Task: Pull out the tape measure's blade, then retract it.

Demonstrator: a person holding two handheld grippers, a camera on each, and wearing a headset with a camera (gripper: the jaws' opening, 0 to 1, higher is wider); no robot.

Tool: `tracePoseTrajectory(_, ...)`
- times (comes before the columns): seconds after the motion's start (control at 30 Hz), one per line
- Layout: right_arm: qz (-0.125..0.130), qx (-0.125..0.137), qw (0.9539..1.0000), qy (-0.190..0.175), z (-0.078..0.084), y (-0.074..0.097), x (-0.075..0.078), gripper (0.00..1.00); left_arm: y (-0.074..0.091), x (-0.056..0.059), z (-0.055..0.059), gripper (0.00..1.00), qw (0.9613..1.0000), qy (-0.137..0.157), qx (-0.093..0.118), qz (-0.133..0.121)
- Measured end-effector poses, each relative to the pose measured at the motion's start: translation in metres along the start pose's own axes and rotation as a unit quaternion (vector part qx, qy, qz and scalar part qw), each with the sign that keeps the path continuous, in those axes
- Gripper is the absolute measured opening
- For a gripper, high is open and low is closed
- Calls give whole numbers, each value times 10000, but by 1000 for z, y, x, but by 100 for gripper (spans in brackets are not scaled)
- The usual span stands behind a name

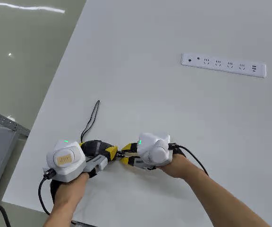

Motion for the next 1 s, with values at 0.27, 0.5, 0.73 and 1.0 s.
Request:
tracePoseTrajectory(0.27,-19,-88,10000,-15,0,-3,0,12,-1,3,-1,60,10000,-73,-49,-21)
tracePoseTrajectory(0.5,-35,-120,9999,-17,2,-5,0,12,-2,8,2,60,9995,-275,-112,-87)
tracePoseTrajectory(0.73,-37,-128,9999,-12,1,-4,-1,12,-5,5,3,60,9994,-316,-141,-76)
tracePoseTrajectory(1.0,20,-62,10000,6,-3,-3,1,12,-1,0,2,60,9999,74,-37,119)
Point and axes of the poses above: the centre of the closed fingertips' face, and the gripper's own axes: y roughly backward along the fingers, x roughly to its right, z roughly out of its underside, the point moved 7 cm from there along y, roughly backward along the fingers, and after that the axes turned 1 degree about y, right-handed, at the moved point
